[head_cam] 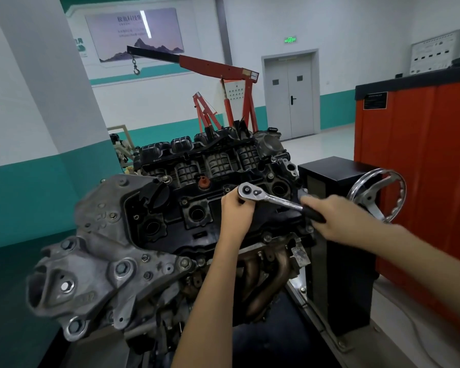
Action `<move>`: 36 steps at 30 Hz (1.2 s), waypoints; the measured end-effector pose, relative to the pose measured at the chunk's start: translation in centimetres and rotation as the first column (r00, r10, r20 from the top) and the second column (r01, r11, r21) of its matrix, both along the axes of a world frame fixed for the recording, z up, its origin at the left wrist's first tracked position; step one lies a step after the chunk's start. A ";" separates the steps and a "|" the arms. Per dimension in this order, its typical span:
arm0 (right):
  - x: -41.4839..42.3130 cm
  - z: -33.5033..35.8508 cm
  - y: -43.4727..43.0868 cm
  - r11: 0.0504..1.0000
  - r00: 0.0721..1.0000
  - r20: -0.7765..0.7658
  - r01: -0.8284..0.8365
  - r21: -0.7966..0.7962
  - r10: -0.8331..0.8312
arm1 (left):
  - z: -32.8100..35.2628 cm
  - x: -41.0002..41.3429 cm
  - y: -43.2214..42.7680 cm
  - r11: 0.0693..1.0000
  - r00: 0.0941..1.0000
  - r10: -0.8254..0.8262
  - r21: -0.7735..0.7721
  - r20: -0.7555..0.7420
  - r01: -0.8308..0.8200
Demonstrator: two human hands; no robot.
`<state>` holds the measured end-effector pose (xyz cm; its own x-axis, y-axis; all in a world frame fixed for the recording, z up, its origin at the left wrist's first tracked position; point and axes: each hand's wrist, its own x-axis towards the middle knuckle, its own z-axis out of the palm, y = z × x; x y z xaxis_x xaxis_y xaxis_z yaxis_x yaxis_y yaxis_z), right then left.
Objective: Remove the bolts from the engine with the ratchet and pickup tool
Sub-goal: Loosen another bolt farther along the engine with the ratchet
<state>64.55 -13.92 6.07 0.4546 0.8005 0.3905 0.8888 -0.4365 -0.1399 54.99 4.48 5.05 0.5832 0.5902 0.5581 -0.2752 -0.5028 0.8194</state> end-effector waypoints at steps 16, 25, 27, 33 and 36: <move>-10.5 -7.8 4.8 0.890 0.738 -0.645 0.141 0.434 0.198 | -0.4 0.4 -0.4 0.999 0.998 0.017 -0.050 0.060 -0.014; 0.1 0.8 0.5 0.995 0.978 0.183 0.098 0.017 -0.100 | -0.3 0.0 0.1 0.999 1.000 0.028 -0.046 0.006 -0.028; -1.9 -1.4 0.8 0.991 0.992 0.068 0.097 0.088 -0.103 | -0.7 0.0 0.1 0.996 0.998 0.038 -0.084 0.044 -0.035; -11.4 -7.9 5.2 0.863 0.776 -0.605 0.171 0.475 0.179 | -0.7 0.8 -0.7 0.987 0.993 0.028 -0.163 0.115 -0.009; -12.7 -8.3 6.6 0.844 0.718 -0.655 0.183 0.504 0.235 | -0.8 1.0 -0.3 0.976 0.989 0.055 -0.215 0.138 -0.024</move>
